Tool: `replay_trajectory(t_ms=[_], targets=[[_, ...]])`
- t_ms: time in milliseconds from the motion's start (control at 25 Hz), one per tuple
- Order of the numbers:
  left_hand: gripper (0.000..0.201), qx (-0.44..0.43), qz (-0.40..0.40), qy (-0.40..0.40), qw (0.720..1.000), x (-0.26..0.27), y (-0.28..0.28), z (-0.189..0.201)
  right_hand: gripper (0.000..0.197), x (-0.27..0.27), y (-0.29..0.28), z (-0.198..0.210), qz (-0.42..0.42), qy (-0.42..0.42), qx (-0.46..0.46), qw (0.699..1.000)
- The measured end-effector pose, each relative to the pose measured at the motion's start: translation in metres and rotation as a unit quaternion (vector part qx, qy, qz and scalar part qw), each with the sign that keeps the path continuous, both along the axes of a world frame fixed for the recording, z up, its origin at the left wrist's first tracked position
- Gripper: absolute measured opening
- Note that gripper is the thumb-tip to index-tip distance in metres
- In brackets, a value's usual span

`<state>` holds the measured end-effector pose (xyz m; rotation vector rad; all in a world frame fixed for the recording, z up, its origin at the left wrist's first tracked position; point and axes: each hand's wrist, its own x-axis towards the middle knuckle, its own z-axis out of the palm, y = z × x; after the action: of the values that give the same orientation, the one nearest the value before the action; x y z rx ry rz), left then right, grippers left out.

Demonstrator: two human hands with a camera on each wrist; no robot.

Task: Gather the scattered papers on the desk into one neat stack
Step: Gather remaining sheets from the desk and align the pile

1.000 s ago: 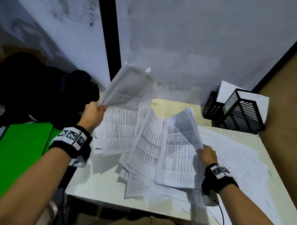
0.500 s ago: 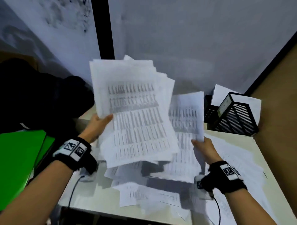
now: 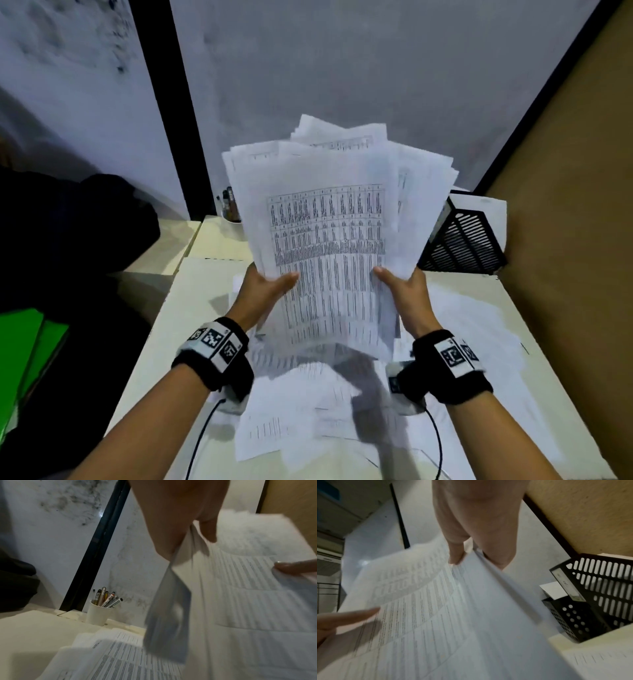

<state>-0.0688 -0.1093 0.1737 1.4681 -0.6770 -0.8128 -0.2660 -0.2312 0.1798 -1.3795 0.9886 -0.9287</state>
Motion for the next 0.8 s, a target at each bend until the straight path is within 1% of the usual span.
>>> replay_trajectory(t_ms=[120, 200, 280, 360, 400, 440, 480, 520, 600, 640, 680, 760, 800], targets=[[0.052, -0.015, -0.004, -0.004, 1.0, -0.004, -0.001, -0.003, 0.035, 0.0, 0.002, -0.009, 0.025, -0.008, 0.01, 1.0], [0.065, -0.039, -0.001, 0.011, 0.999, -0.006, -0.002, -0.005, 0.04, 0.001, 0.005, -0.018, 0.037, -0.011, 0.026, 0.999], [0.076, -0.053, 0.02, 0.03, 0.998, -0.006, -0.005, -0.007, 0.045, 0.001, 0.007, -0.024, 0.039, -0.023, 0.041, 0.998], [0.083, -0.066, 0.026, 0.032, 0.997, -0.006, -0.005, -0.005, 0.057, 0.002, 0.008, -0.021, 0.042, -0.033, 0.042, 0.998], [0.085, -0.072, 0.029, 0.03, 0.997, -0.006, -0.006, -0.003, 0.055, 0.003, 0.007, -0.018, 0.044, -0.042, 0.035, 0.998], [0.084, -0.082, 0.037, 0.026, 0.996, -0.006, -0.007, 0.002, 0.046, 0.006, 0.007, -0.013, 0.042, -0.057, 0.024, 0.997], [0.082, -0.1, 0.049, 0.017, 0.994, -0.008, -0.007, 0.008, 0.038, 0.01, 0.008, -0.003, 0.037, -0.076, 0.012, 0.996], [0.081, -0.12, 0.059, 0.003, 0.991, -0.009, -0.009, 0.015, 0.037, 0.014, 0.007, 0.005, 0.022, -0.095, 0.0, 0.995], [0.073, -0.151, 0.086, -0.038, 0.984, -0.013, -0.013, 0.03, 0.057, 0.024, 0.004, 0.019, -0.021, -0.126, -0.028, 0.991], [0.066, -0.156, 0.111, -0.053, 0.98, -0.015, -0.016, 0.037, 0.063, 0.028, 0.003, 0.025, -0.042, -0.134, -0.035, 0.989], [0.057, -0.154, 0.143, -0.062, 0.976, -0.017, -0.019, 0.044, 0.058, 0.032, 0.002, 0.028, -0.059, -0.141, -0.037, 0.988], [0.027, -0.148, 0.191, -0.058, 0.969, -0.021, -0.025, 0.052, 0.029, 0.035, -0.001, 0.031, -0.085, -0.135, -0.035, 0.987], [0.016, -0.143, 0.2, -0.056, 0.968, -0.022, -0.028, 0.053, 0.021, 0.035, -0.003, 0.032, -0.094, -0.13, -0.034, 0.986]])
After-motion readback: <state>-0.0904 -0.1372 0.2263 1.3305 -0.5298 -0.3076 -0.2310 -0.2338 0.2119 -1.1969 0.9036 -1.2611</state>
